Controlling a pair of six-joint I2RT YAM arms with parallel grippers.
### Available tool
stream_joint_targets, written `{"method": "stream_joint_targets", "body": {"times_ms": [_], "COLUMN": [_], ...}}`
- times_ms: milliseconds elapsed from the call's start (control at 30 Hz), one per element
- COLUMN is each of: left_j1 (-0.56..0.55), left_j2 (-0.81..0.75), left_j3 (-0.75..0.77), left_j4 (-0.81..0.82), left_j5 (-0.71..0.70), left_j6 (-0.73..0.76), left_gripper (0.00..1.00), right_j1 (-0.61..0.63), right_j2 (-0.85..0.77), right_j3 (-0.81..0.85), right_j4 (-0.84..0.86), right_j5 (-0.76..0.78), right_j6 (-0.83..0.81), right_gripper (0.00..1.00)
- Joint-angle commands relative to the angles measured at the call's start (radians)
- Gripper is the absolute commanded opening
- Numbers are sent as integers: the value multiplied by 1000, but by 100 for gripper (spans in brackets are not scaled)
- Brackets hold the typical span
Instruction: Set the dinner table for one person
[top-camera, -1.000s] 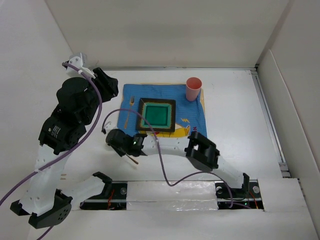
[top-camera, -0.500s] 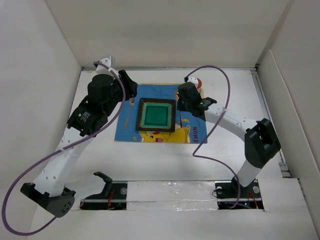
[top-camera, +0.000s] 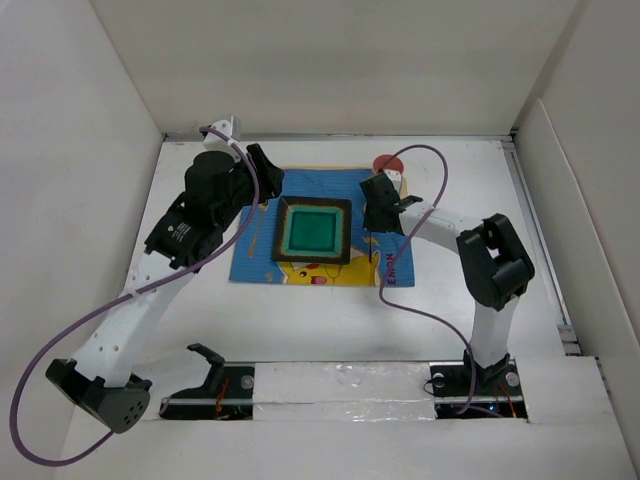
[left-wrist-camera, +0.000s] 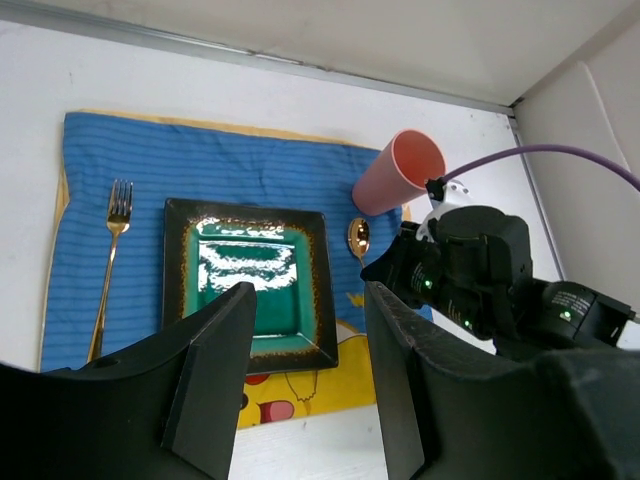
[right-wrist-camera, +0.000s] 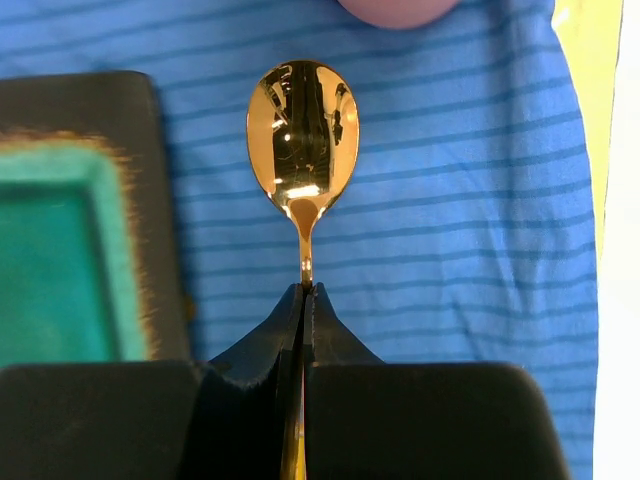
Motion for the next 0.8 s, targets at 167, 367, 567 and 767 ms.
{"method": "stream_joint_targets", "body": {"times_ms": [167,367,567,767], "left_j1": [-4,-4,-4,-4], "left_j2": [3,8,34,93], "left_j3": [-18,-32,5,100], "left_j4": [56,60,47,45], "left_j5": [10,11,-18,-18], "left_j6": [17,7,15,0], "left_gripper": [45,45,50,59], "right_j1": [0,9,43,63], "right_j2": [67,29,-142,-325], "right_j3": [79,53,30,108], "right_j4": [22,33,-30,-235], "right_j5": [44,76,78,-75], "right_j6": [4,-5,-48,-119], "right_gripper": [3,36,62,100]}}
